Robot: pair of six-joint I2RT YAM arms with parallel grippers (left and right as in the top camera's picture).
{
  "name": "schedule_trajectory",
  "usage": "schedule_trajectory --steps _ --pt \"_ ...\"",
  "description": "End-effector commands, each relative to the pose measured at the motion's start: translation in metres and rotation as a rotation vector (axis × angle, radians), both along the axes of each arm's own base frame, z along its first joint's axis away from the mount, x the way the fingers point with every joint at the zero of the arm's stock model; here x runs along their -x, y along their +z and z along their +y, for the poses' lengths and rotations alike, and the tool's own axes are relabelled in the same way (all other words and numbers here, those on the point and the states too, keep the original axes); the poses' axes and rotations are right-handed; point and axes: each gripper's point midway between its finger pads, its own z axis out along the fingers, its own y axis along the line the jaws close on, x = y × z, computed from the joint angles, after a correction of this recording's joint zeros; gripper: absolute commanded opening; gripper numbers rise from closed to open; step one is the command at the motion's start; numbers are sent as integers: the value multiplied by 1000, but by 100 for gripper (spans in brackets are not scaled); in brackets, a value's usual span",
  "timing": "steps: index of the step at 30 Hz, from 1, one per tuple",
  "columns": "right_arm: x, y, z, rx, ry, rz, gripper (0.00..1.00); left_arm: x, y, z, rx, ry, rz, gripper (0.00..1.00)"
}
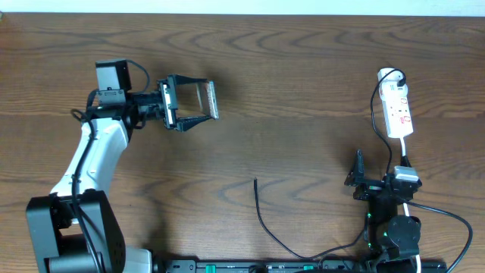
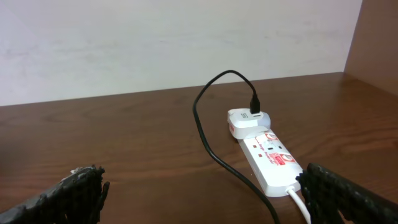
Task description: Plug charger to phone and switch on socket
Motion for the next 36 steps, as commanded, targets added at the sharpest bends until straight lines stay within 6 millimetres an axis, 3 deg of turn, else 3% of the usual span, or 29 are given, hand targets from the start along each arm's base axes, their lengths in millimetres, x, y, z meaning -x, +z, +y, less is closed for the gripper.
schedule_trajectory --steps 1,7,23,36 --pt "0 0 -2 14 -9 2 99 0 30 5 51 -7 -16 7" --pt "0 0 -2 14 -9 2 99 -1 31 8 61 -2 -8 7" --pt "0 0 -2 14 -9 2 99 -2 53 6 88 -68 -187 7" --pt "0 0 -2 14 -9 2 99 -3 55 6 86 -70 -202 7"
